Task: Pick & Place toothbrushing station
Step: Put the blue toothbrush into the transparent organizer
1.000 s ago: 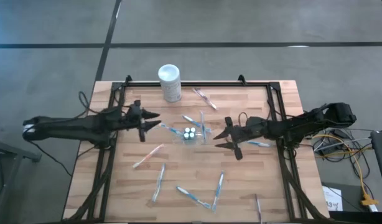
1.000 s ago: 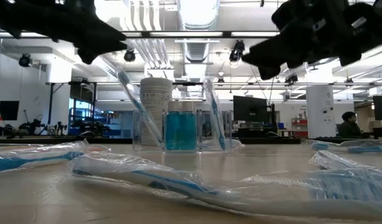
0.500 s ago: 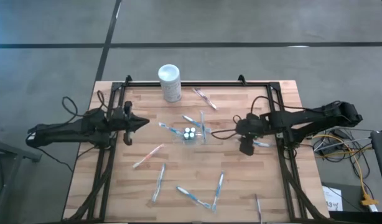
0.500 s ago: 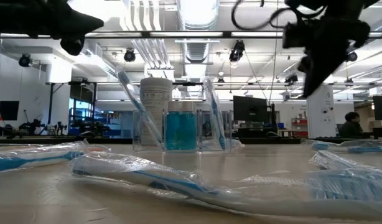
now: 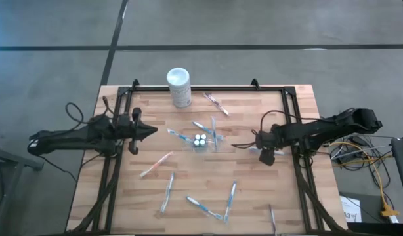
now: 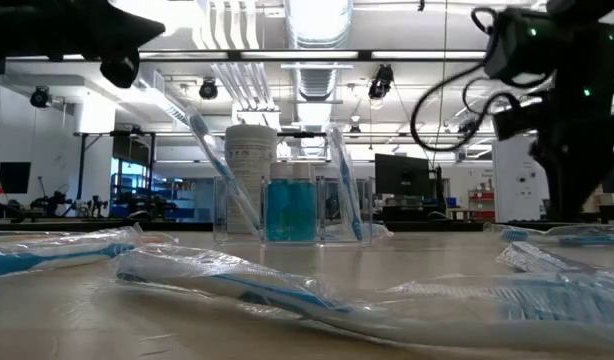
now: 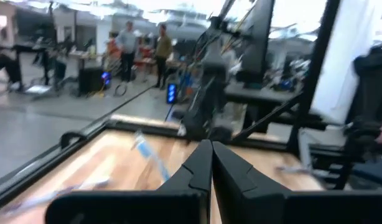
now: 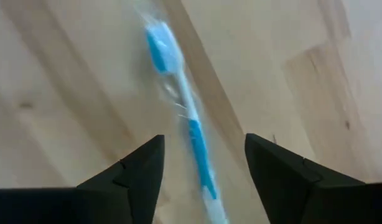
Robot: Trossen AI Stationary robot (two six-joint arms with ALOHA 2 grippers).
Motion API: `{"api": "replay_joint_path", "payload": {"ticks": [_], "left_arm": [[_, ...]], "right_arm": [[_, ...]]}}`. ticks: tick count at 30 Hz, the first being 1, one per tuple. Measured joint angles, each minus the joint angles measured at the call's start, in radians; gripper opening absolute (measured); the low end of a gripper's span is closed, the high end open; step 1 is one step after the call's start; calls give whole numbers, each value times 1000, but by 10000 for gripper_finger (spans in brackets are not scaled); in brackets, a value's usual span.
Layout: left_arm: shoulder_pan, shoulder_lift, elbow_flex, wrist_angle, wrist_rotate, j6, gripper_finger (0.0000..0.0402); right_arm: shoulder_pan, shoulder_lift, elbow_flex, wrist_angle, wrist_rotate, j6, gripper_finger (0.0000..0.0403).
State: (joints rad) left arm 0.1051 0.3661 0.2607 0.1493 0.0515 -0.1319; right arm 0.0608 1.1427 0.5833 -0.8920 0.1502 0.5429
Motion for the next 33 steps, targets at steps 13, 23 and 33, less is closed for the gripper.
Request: {"api": "replay_joint_path", "payload": {"ticks": [13,23,33], "left_arm": [[0,3,-2,9,14,1,11],[0,3,-5,7,18,0,11],[0,5,-5,-23,18,0,12]], "right_arm": [[-3,-2,-150,167,13,78,229],[-2,51,-158,217,-16,82,181],[-1,105,-140,257,-28,113,31]]}}
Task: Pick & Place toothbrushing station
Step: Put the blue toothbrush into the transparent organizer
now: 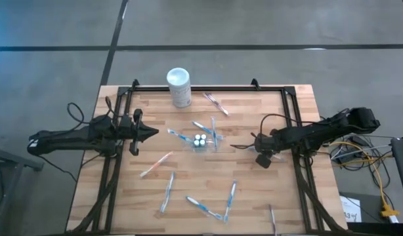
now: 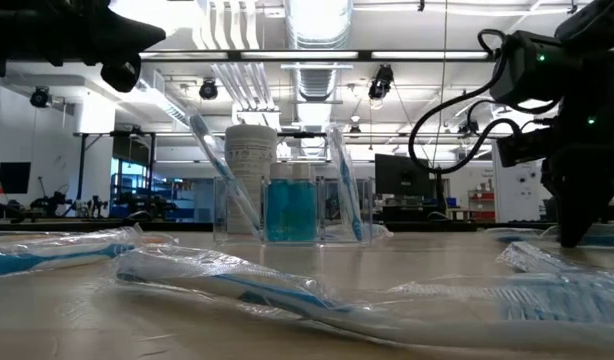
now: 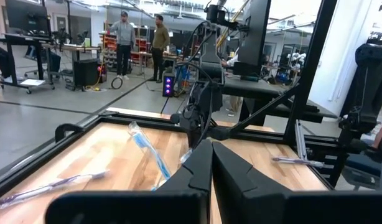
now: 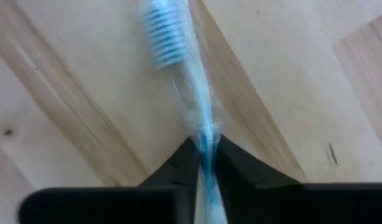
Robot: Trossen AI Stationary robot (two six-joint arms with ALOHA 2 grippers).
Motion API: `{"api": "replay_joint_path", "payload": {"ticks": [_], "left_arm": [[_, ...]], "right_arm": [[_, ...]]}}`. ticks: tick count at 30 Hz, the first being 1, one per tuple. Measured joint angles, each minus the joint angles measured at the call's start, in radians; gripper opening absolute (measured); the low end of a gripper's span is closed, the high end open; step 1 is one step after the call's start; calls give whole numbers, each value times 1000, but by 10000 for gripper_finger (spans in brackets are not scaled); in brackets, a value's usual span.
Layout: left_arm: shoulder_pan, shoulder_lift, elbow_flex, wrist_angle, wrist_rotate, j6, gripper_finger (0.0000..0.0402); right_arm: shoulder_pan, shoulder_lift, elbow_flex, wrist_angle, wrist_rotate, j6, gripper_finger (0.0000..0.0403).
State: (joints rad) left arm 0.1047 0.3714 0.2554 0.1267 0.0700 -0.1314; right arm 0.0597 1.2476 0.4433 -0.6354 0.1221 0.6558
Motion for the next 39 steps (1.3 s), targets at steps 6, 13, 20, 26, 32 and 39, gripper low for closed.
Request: {"api": "replay_joint_path", "payload": {"ticks": [6,13,20,26,32,39], "left_arm": [[0,0,0,-4,0,2,12],[-1,0,0,-12,0,2,12],[-1,0,0,-12,0,1,12],[-1,0,-2,-12,0,-5,12],[-2,-1,-21,-9,0,-6,12],[-2,-1,-65,32,0,-3,12]], "right_arm": [[21,-33,76,51,59,-9,21],[72,-76,251,123,56,-129,20],[111,-83,323,624,-85,-383,19],[51,-28,295,905,-203,-468,18],[-7,116,179,1343,-190,-550,18],[-58,374,115,1800,-111,-530,18]]}}
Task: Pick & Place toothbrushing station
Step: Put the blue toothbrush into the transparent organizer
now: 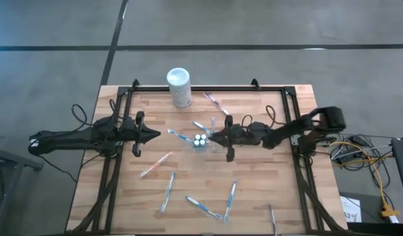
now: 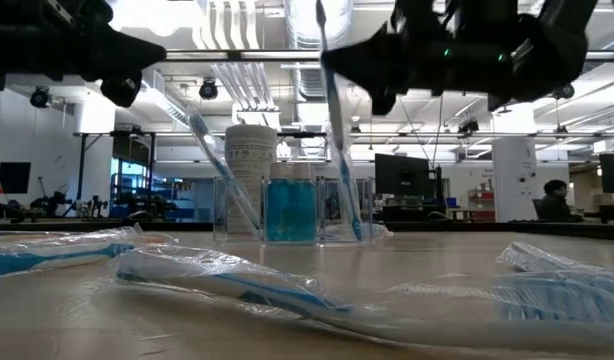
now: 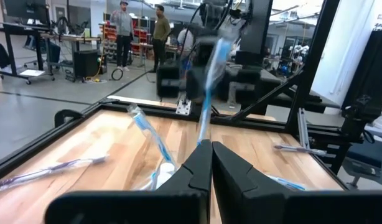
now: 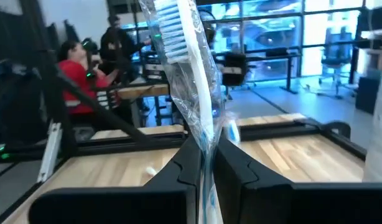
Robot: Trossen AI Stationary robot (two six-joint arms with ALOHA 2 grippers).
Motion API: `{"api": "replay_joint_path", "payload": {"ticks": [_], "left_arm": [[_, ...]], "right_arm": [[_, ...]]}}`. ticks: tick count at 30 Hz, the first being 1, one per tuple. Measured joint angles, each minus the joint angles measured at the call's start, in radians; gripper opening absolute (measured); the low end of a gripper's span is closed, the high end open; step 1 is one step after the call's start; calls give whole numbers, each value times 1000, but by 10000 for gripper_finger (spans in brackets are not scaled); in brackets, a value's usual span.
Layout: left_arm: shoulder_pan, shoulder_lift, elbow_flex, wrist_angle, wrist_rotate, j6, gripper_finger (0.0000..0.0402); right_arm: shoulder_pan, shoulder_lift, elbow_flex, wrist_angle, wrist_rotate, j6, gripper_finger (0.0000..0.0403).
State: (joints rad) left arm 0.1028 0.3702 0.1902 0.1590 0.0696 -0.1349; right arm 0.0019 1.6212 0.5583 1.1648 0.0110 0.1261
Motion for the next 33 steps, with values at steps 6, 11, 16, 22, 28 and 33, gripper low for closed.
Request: {"api": "replay_joint_path", "payload": {"ticks": [6,11,16,22,28,33], "left_arm": [[0,0,-4,6,-1,0,12],[0,0,-4,6,-2,0,12],[0,0,-4,6,-3,-2,12],[0,0,-4,6,-3,-5,12],[0,0,-6,10,-3,-8,12],[0,0,-6,27,-3,-25,12]], "right_arm": [[-5,146,10,76,157,33,18],[-5,204,3,128,254,32,18],[-3,227,-7,139,281,67,18],[14,243,-12,124,306,82,18],[20,243,-17,117,315,61,18],[20,244,-18,89,315,35,18]]}}
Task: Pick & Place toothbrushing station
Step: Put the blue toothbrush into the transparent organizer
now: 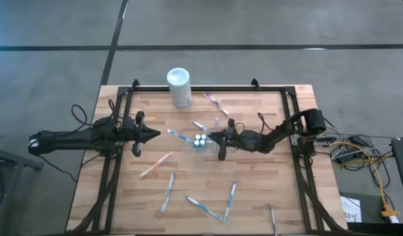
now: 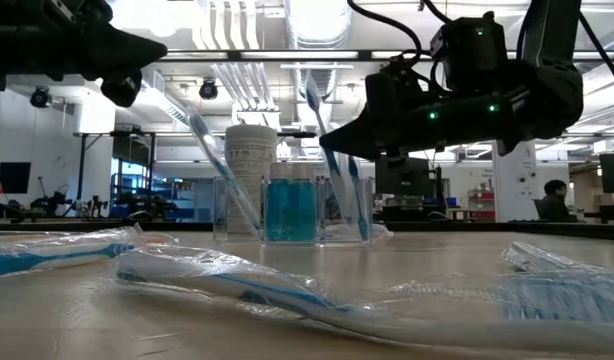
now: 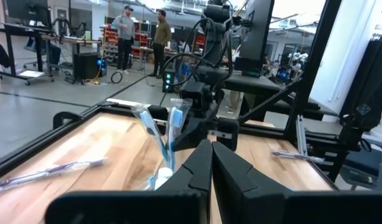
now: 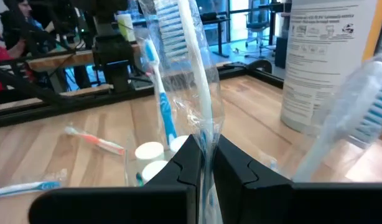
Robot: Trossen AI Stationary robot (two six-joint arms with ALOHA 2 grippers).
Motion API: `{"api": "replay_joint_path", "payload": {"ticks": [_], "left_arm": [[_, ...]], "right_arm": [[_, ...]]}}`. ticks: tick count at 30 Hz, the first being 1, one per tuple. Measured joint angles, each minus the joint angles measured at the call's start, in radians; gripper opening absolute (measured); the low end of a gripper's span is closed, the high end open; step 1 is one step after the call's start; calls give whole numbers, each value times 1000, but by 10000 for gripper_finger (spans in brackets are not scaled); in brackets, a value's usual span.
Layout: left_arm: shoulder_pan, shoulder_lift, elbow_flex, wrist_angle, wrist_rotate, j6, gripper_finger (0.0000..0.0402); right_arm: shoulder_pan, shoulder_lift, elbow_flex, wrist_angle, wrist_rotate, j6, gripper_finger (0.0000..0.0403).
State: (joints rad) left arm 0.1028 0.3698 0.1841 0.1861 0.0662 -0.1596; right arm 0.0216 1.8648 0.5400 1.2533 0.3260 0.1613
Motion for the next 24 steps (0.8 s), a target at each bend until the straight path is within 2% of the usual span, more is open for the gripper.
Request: {"api": "replay_joint_path", "payload": {"ticks": [6,9,16,20,24], "left_arm": [[0,0,0,15,0,0,12],[0,0,0,17,0,-6,12],[0,0,0,17,0,-30,12],[-1,0,0,16,38,-40,12],[-1,0,16,-30,103,-70,11]], "right_arm": [[0,0,0,0,-18,19,32],[0,0,0,-1,-51,24,61],[-1,-13,0,-2,-40,29,134],[4,-81,0,-27,-42,-30,156],[20,-205,0,-168,-44,-73,168]]}}
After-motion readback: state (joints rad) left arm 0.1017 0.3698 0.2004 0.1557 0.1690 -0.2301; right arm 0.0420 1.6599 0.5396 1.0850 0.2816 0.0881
